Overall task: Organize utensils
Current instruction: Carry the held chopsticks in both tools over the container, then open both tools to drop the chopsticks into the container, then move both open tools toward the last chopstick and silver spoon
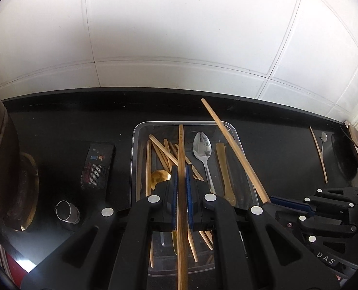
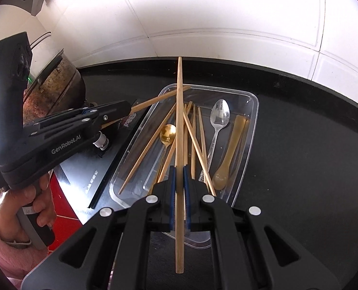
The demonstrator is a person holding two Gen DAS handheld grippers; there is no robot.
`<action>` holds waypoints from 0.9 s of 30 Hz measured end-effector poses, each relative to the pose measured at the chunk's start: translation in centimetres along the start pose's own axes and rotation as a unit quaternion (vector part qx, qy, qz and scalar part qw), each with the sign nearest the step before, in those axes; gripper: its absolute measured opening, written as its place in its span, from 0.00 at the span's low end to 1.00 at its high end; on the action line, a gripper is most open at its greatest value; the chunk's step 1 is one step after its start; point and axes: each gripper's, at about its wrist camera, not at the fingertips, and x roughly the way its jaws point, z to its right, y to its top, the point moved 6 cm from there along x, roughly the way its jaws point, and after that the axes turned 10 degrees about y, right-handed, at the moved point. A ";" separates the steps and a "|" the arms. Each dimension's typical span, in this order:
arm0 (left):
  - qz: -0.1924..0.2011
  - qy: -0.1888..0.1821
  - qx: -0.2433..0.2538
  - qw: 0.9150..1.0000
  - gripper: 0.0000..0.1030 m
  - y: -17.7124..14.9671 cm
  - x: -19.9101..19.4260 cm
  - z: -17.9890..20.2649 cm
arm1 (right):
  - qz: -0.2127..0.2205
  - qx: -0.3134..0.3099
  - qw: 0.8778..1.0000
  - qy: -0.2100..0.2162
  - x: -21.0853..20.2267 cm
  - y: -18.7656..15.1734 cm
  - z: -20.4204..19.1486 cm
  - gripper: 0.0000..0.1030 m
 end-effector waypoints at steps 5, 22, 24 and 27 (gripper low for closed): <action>0.001 0.020 0.015 1.000 0.83 0.1 -0.2 0.3 | -0.023 -0.007 0.999 -0.022 1.2 0.0 -0.1 0.19; 0.040 0.044 0.027 0.998 0.94 1.8 -1.4 3.6 | -0.003 -0.020 0.996 -0.091 -3.2 -3.1 3.6 0.94; 0.041 0.036 0.040 0.998 0.94 2.0 -1.3 5.4 | 0.002 -0.010 0.995 -0.097 -4.2 -3.7 4.7 0.94; 0.041 0.023 0.056 0.997 0.94 2.2 -1.2 8.7 | 0.016 0.014 0.994 -0.106 -6.5 -4.5 7.1 0.94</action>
